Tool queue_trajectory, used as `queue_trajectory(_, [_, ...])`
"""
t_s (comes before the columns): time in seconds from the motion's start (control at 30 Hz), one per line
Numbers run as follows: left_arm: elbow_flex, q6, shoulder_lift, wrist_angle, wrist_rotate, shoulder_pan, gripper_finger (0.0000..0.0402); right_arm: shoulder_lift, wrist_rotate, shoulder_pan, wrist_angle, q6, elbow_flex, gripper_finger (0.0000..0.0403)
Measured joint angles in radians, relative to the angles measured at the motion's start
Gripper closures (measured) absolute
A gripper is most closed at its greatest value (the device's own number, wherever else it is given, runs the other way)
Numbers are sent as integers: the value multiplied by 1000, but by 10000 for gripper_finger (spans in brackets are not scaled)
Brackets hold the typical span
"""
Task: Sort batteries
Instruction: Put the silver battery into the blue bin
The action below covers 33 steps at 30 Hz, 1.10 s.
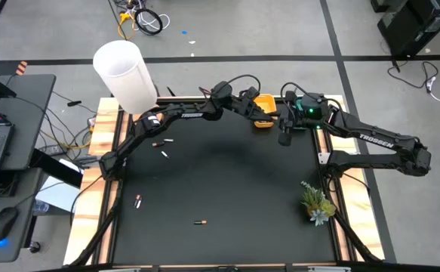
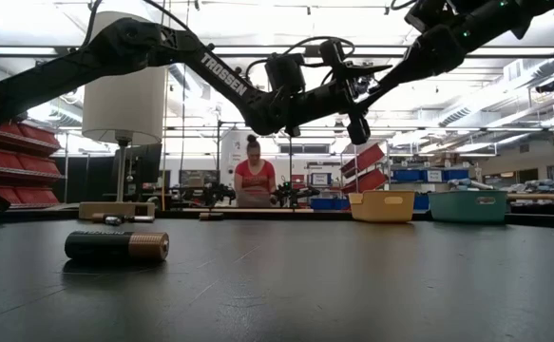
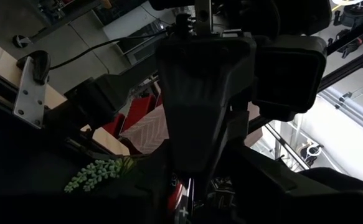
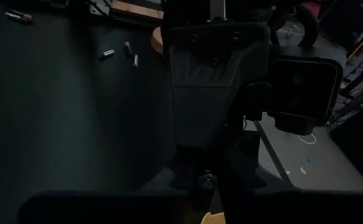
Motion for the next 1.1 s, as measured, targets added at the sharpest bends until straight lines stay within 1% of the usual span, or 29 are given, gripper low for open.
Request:
queue_trajectory(0.1, [0,0,0,0,0,1,246,1,9,0,-3,4,-1,315])
queue_trajectory(0.2, [0,0,0,6,0,2,246,1,9,0,-4,3,0,305])
queue_trajectory(0.33, [0,-5,0,14,-1,2,246,1,10,0,-3,0,0,320])
queue_trajectory(0.53, [0,-7,0,10,2,3,246,12,10,0,-25,-4,1,371])
queue_trajectory(0.57, [0,-8,0,8,2,3,246,12,7,0,-28,-4,1,375])
queue_trajectory(0.87, [0,-13,0,16,7,4,246,11,4,0,-43,-1,19,375])
queue_trajectory(1.1, [0,-15,0,22,3,5,246,14,3,-5,-119,-2,77,375])
